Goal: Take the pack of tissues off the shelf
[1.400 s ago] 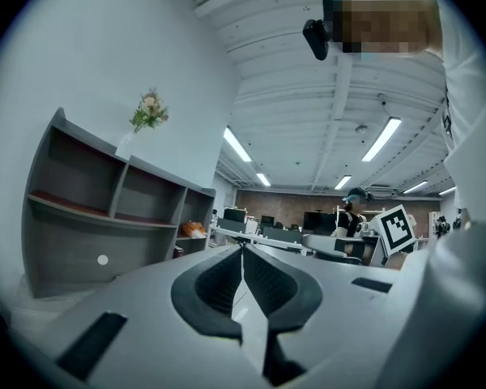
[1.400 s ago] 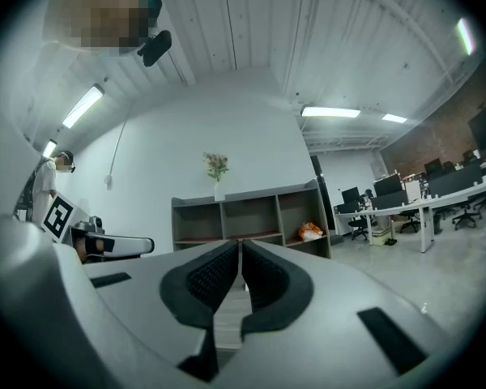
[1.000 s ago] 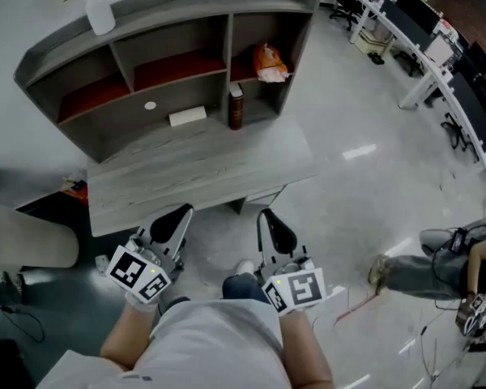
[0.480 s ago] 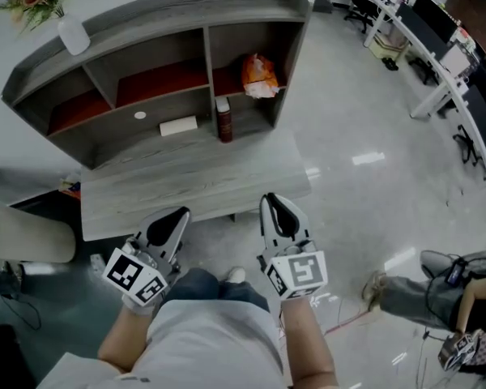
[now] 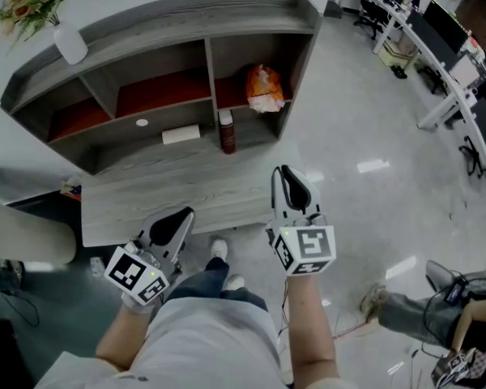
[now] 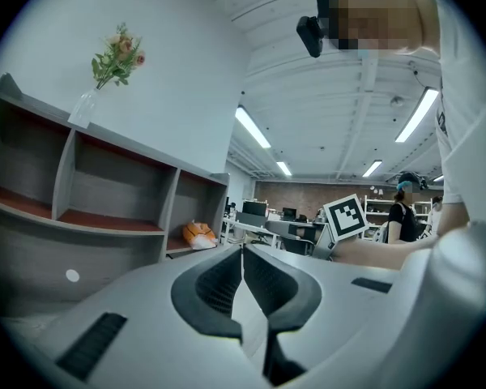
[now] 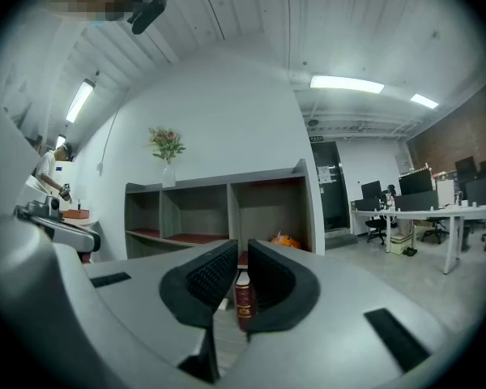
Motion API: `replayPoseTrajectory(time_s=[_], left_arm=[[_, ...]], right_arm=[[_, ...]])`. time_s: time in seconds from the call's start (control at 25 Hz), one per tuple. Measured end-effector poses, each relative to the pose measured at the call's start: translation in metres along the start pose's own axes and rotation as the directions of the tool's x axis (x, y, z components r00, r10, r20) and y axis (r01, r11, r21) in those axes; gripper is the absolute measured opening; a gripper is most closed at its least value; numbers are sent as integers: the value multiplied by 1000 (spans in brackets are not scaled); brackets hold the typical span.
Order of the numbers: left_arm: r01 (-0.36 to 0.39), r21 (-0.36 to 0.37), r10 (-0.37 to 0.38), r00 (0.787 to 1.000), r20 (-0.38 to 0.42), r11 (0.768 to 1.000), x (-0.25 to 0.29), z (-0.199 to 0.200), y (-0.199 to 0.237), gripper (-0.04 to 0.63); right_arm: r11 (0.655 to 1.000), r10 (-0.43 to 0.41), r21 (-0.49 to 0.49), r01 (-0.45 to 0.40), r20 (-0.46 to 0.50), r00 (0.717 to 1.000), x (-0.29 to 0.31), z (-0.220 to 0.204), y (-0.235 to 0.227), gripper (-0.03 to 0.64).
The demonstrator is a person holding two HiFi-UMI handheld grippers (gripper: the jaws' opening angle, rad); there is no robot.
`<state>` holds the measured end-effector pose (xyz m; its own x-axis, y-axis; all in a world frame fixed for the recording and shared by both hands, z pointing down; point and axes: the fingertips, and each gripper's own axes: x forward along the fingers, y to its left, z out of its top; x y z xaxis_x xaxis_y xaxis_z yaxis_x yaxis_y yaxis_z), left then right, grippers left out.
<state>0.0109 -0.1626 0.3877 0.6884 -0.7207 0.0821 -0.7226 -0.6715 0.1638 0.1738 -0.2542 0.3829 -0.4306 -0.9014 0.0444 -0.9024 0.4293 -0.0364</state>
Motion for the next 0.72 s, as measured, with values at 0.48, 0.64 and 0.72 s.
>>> replayPoseTrajectory(time_s=[0.48, 0.64, 0.72], left_arm=[[-34, 12, 34, 999, 13, 999, 49, 17, 63, 21], [-49, 4, 49, 999, 1, 999, 64, 17, 87, 21], [-52, 0, 52, 999, -7, 999, 72, 17, 97, 21]], right_arm=[[998, -35, -47, 34, -24, 999, 116, 6, -60, 40], [998, -33, -60, 30, -53, 998, 156, -2, -76, 79], [997, -32, -73, 27, -76, 997, 175, -9, -83, 92]])
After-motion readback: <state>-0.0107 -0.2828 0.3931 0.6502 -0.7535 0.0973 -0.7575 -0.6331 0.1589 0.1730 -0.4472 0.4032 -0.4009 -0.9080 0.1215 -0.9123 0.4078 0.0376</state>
